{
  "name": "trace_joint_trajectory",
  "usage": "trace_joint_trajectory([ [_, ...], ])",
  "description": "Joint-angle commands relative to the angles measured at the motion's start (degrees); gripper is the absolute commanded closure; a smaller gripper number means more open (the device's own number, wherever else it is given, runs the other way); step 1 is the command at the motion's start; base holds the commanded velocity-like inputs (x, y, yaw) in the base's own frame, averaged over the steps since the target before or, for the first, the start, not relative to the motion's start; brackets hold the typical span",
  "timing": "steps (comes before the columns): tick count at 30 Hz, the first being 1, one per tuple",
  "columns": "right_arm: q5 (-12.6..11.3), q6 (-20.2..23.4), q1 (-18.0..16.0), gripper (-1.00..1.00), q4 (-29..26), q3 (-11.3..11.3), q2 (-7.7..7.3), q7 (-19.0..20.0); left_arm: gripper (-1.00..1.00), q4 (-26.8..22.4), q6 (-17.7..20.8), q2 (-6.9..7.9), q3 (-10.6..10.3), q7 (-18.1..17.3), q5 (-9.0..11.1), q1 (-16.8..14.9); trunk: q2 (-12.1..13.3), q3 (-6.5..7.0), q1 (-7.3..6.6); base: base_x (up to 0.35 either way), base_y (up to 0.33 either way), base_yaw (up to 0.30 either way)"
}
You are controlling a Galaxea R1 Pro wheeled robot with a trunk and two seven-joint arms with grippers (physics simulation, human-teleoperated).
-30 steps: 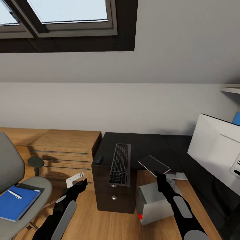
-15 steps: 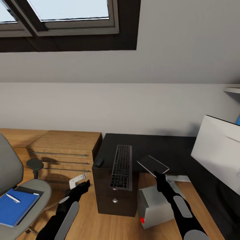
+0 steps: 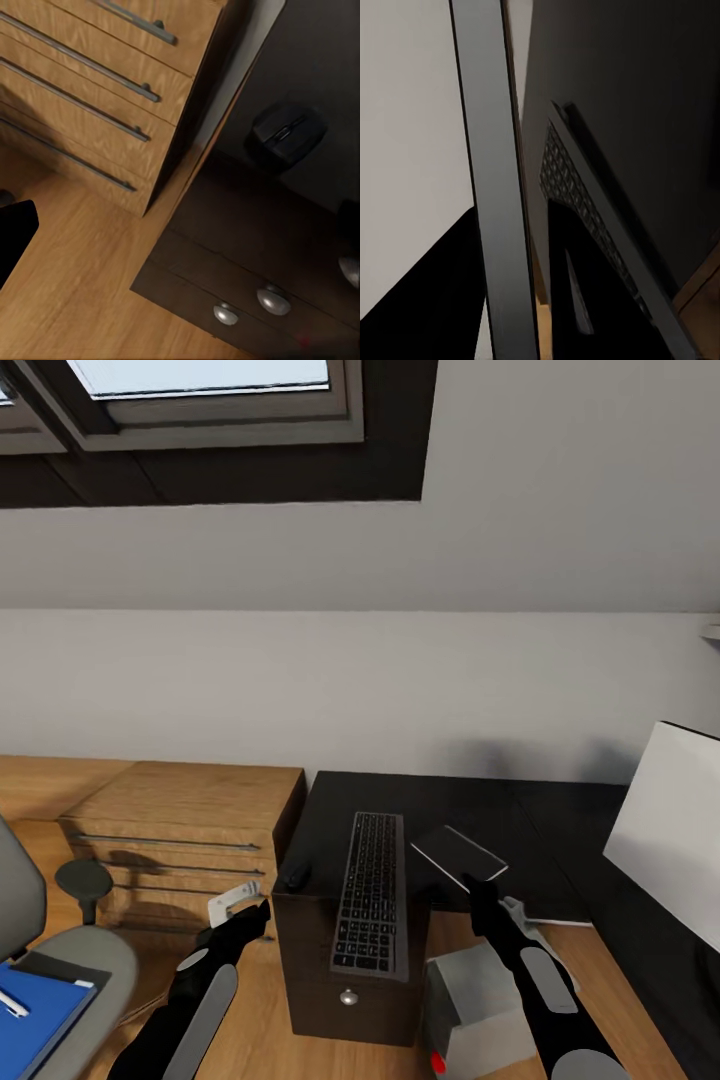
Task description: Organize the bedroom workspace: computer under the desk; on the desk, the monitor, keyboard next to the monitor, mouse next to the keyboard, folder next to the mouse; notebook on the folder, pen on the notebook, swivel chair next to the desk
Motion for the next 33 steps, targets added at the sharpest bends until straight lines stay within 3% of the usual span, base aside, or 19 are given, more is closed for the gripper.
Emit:
trace_joint_trajectory([
  [1, -0.44, 0.56, -0.06, 1.00, -0.01, -0.38, 0.12, 0.11, -1.00, -0.08, 0.13, 0.02, -0.08, 0.44, 0.43, -0.04, -0.04, -0.07, 0.03, 0.148, 0.001, 0.000],
  [12, -0.56, 0.56, -0.06, 1.00, 0.09, -0.46, 0.19, -0.04, -1.00, -0.45, 0.13, -0.02, -0.08, 0.51, 0.56, -0.04, -0.04, -0.07, 0.03, 0.042, 0.000, 0.000],
  [33, -0.50, 0.56, -0.06, 1.00, 0.11, -0.54, 0.11, -0.06, -1.00, -0.52, 0.13, -0.09, -0.08, 0.52, 0.61, -0.04, -8.46, -3.84, 4.64, 0.001, 0.000, 0.000],
])
